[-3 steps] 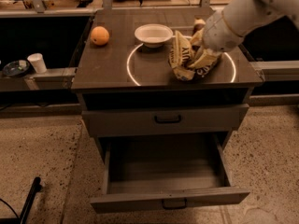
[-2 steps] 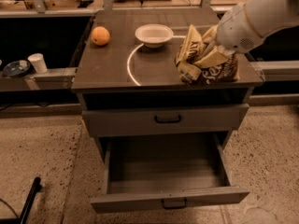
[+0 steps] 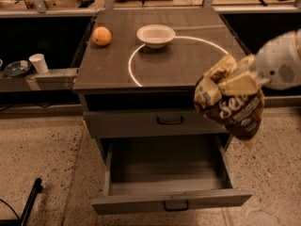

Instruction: Place brown chip bag into middle drawer

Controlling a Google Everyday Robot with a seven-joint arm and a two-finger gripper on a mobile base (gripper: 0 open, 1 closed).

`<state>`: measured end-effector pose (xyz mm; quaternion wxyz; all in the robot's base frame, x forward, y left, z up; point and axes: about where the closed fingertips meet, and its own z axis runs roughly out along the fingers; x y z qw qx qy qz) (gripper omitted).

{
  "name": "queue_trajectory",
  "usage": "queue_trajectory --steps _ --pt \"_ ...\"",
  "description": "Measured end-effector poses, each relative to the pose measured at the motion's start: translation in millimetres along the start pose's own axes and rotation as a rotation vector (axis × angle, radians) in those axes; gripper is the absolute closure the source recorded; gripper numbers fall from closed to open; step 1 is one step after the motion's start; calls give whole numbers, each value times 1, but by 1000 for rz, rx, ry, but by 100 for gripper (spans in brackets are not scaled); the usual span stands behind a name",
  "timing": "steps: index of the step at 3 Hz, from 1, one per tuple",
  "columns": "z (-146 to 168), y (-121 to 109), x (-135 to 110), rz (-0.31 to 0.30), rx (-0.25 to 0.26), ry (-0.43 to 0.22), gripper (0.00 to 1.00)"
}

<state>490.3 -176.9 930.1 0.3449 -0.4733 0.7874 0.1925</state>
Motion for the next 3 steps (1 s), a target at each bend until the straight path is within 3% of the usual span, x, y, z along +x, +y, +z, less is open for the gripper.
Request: queue_trajectory --steps 1,2,3 --pt "51 9 57 235 -95 -185 100" --pt "46 6 56 305 -88 -311 100" --pt "49 6 56 309 -95 -324 100"
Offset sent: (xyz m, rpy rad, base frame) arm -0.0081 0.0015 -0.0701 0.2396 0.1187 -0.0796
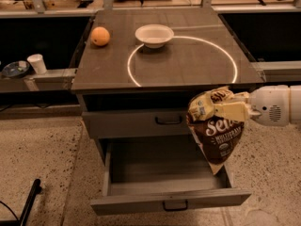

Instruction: Place brown chip bag into middle drawer

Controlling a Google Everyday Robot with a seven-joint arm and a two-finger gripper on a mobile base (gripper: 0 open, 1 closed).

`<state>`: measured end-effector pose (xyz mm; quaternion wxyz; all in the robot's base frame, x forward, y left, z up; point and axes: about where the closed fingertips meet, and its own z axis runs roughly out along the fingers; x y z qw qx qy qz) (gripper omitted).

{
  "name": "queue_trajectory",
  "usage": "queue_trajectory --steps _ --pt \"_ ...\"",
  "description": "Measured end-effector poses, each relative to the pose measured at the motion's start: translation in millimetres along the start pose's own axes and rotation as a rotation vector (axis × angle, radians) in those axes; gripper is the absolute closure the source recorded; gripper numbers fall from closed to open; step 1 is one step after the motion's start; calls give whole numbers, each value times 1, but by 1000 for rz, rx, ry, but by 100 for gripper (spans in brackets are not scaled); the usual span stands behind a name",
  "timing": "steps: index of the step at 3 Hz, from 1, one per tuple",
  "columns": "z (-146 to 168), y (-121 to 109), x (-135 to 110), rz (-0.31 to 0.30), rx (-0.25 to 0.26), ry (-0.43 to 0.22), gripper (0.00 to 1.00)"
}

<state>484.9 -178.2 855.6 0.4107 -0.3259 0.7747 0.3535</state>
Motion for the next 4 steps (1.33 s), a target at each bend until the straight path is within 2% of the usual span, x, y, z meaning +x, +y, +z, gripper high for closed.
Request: queue_trajectory --steps 1,2,3,4 --pt "23 -7 12 44 -23 -114 100" --pt "91 -16 55 134 -86 -258 100" --pt "146 -23 97 209 -115 -295 100" --pt "175 -28 135 275 -122 -297 100"
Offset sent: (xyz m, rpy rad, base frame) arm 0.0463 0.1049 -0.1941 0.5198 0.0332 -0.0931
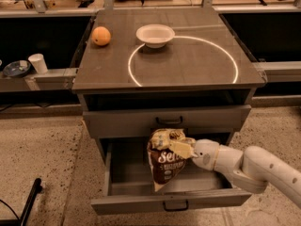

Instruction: Place brown chip bag into middle drawer

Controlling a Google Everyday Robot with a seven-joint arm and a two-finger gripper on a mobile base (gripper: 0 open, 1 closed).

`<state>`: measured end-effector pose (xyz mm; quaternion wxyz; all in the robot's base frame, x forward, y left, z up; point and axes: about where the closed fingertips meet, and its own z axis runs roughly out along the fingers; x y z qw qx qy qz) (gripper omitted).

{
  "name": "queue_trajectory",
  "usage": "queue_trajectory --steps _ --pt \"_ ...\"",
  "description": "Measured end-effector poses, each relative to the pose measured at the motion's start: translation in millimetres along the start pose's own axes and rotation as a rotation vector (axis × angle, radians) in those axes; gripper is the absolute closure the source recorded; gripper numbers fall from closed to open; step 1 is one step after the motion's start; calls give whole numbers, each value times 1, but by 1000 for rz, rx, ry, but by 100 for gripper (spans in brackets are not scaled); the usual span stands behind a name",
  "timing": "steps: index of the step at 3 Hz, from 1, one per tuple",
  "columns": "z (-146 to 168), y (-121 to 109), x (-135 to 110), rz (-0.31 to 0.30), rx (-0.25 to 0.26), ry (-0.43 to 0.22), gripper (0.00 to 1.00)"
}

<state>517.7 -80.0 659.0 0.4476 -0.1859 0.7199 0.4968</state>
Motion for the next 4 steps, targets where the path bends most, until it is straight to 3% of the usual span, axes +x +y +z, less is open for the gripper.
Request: queue_trajectory --steps 1,2,4 --pt "10 -11 30 43 5 28 100" --pt "24 -23 53 100 62 86 79" --pt "33 -27 61 133 74 100 33"
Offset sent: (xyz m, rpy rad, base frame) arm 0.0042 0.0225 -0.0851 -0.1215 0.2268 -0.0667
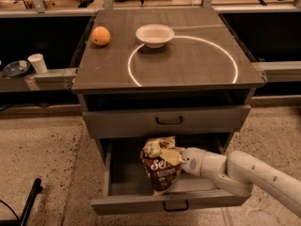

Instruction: Place brown chip bag into middle drawer

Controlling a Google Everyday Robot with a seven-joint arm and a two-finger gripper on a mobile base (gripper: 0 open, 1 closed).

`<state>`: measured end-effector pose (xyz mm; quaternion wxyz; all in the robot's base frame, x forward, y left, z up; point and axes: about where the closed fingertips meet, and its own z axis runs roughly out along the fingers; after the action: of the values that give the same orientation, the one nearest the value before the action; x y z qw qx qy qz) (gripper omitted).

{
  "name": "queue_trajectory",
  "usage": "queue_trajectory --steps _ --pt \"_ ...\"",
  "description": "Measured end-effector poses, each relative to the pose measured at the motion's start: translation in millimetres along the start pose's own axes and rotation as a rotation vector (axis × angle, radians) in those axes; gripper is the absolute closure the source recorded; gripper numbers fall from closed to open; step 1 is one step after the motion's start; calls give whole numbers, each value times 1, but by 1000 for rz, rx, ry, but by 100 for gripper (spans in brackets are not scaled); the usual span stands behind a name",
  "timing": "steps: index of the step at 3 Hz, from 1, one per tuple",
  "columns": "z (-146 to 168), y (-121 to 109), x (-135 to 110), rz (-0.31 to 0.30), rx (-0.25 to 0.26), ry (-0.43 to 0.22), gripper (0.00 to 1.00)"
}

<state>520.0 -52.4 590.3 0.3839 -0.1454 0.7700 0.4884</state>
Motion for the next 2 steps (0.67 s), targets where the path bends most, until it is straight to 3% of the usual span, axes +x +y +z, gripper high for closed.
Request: queue_trajectory --steps 1,2 --pt "0 0 0 0 0 0 8" --pt "0 0 0 0 0 0 0"
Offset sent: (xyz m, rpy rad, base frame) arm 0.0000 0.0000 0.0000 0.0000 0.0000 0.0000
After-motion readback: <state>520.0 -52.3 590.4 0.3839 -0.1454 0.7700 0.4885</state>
